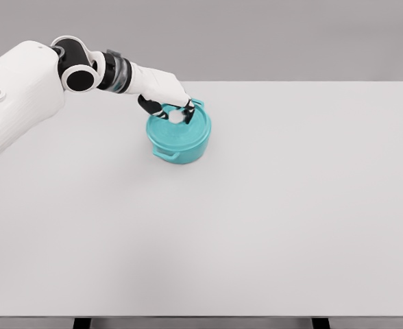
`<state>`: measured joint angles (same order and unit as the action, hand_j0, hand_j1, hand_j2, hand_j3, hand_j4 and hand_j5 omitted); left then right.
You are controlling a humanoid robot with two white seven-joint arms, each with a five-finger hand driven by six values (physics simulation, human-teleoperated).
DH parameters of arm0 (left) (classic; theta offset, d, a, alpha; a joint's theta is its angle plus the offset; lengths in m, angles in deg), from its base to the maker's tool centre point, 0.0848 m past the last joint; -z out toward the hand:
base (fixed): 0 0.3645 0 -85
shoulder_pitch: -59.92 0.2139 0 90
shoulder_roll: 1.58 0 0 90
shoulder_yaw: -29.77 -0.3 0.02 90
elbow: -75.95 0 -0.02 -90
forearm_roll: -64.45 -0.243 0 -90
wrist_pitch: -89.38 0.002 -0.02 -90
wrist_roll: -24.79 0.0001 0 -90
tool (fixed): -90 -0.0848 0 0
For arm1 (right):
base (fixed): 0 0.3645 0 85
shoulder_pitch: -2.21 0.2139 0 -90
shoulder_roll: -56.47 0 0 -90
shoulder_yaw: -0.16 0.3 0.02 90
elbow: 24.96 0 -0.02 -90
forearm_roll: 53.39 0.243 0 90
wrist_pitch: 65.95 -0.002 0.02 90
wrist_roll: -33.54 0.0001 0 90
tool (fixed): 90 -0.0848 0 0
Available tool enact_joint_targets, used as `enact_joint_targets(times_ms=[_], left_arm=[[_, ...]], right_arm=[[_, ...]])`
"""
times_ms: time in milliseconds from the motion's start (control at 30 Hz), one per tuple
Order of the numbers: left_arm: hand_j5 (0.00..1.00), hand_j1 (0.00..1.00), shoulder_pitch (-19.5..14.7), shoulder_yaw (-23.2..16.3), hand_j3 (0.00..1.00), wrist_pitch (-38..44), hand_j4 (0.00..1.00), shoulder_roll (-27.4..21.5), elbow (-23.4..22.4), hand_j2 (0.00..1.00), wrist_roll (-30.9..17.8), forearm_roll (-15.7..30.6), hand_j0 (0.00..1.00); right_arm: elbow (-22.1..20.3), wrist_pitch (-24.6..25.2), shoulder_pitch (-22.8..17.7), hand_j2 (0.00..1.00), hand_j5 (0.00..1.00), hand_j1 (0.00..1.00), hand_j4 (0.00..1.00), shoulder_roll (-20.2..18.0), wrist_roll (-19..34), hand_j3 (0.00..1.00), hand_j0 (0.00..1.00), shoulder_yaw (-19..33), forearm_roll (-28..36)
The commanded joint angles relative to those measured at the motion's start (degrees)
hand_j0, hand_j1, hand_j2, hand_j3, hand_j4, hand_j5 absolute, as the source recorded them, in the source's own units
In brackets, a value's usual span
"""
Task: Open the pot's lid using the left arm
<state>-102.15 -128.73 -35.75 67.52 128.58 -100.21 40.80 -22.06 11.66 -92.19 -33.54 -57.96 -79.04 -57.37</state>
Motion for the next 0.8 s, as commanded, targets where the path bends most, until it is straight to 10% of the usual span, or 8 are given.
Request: enact_joint_targets(times_ms=[0, 767], left_arm=[[0.51, 0.51, 0.0, 0.3, 0.51, 0.1, 0.51, 0.0, 0.1, 0.51, 0.0, 0.5, 0.51], [0.52, 0.52, -0.9, 1.7, 0.52, 0.1, 0.52, -11.7, 0.0, 0.52, 0.0, 2.4, 0.52]], right_arm=[[0.0, 0.0, 0.0, 1.00, 1.00, 1.00, 1.00, 0.0, 0.0, 1.00, 1.00, 0.0, 0.0], [0.0, 0.0, 0.0, 1.00, 1.00, 1.00, 1.00, 0.0, 0.0, 1.00, 1.00, 0.0, 0.0]])
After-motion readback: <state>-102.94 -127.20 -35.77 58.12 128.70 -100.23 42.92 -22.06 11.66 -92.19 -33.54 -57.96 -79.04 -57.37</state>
